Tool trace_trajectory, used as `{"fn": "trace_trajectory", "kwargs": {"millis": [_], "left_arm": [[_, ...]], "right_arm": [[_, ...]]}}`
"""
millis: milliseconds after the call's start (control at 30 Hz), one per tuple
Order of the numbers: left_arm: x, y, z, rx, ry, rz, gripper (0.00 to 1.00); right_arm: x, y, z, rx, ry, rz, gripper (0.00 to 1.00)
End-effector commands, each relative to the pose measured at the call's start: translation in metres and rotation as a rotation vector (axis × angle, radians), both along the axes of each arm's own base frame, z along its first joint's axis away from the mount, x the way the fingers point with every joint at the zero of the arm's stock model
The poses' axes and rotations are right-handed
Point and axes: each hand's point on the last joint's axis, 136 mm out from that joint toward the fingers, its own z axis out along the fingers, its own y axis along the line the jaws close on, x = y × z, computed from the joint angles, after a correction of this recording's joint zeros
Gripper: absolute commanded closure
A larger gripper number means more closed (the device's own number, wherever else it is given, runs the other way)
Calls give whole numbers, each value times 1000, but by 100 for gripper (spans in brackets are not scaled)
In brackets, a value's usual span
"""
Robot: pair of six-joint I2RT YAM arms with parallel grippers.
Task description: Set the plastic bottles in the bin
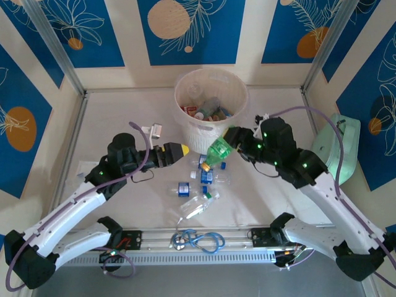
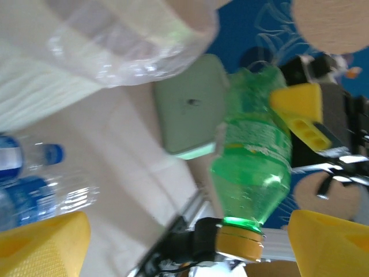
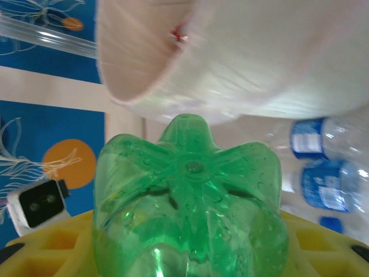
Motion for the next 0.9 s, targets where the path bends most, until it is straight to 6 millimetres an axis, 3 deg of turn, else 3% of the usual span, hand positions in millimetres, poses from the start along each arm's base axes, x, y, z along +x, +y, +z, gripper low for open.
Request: {"fn": "trace_trajectory", "kwargs": {"millis": [0,167,400,567,867], "left_arm": [[-17,-12,38,-147,-77,-129,11],[-23,-20,52,-240,-110,-188,15],[-27,-27,64,-269,-138,-250,21],[-30,-34,66,-284,-132,-302,35],[-29,-36,69,-288,-157,-313,53]], "right_arm": [[4,20,51,102,-128,96,52],[13,35,69,166,-149,128,52],[21,45,78,214,-168,136,51],[26,48,79,221,-169,131,51],[28,53,73,221,-153,126,51]]}}
